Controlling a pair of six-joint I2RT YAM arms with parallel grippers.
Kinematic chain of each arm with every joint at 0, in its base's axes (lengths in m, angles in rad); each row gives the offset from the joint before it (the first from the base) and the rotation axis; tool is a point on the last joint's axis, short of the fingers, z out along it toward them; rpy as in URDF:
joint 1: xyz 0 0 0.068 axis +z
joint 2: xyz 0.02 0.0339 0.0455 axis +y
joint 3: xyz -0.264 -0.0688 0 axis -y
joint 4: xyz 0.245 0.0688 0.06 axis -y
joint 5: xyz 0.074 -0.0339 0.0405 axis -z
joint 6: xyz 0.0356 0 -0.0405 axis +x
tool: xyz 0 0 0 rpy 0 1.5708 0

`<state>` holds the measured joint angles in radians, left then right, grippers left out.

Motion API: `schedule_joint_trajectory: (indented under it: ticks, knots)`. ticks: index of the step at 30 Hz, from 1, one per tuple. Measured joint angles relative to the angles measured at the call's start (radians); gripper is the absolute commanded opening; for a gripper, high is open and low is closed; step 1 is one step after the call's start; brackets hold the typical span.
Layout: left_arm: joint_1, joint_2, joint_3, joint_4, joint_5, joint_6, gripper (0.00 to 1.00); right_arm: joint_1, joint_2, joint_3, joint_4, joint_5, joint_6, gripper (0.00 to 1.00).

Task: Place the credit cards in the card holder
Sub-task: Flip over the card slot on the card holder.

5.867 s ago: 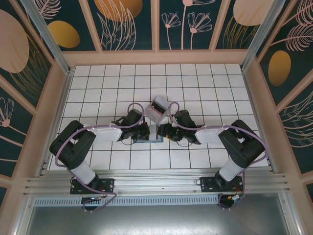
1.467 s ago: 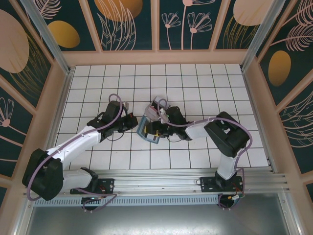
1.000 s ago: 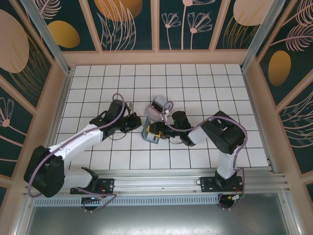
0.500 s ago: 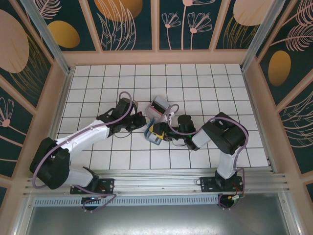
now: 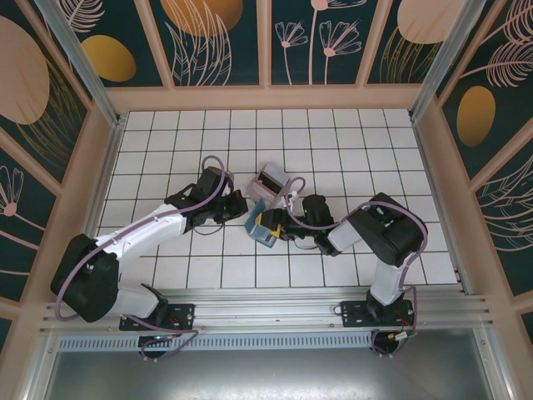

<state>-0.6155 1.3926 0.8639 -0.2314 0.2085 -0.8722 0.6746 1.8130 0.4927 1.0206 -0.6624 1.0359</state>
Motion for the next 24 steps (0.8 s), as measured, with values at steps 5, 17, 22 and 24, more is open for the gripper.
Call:
schedule_joint_trajectory:
  ticks: [5,17,22,24]
  knots:
    - [0.016,0.000,-0.037,0.003,-0.018,0.003,0.00,0.000,-0.065,0.008,-0.134,0.014,-0.036,0.69]
    - [0.048,-0.002,-0.087,-0.001,-0.033,0.007,0.00,0.000,-0.160,0.047,-0.399,0.048,-0.126,0.70]
    - [0.054,-0.002,-0.087,-0.001,-0.034,0.014,0.00,0.000,-0.200,0.057,-0.491,0.072,-0.156,0.70]
    - [0.055,-0.002,-0.087,-0.001,-0.034,0.014,0.00,0.000,-0.221,0.069,-0.534,0.084,-0.173,0.70]
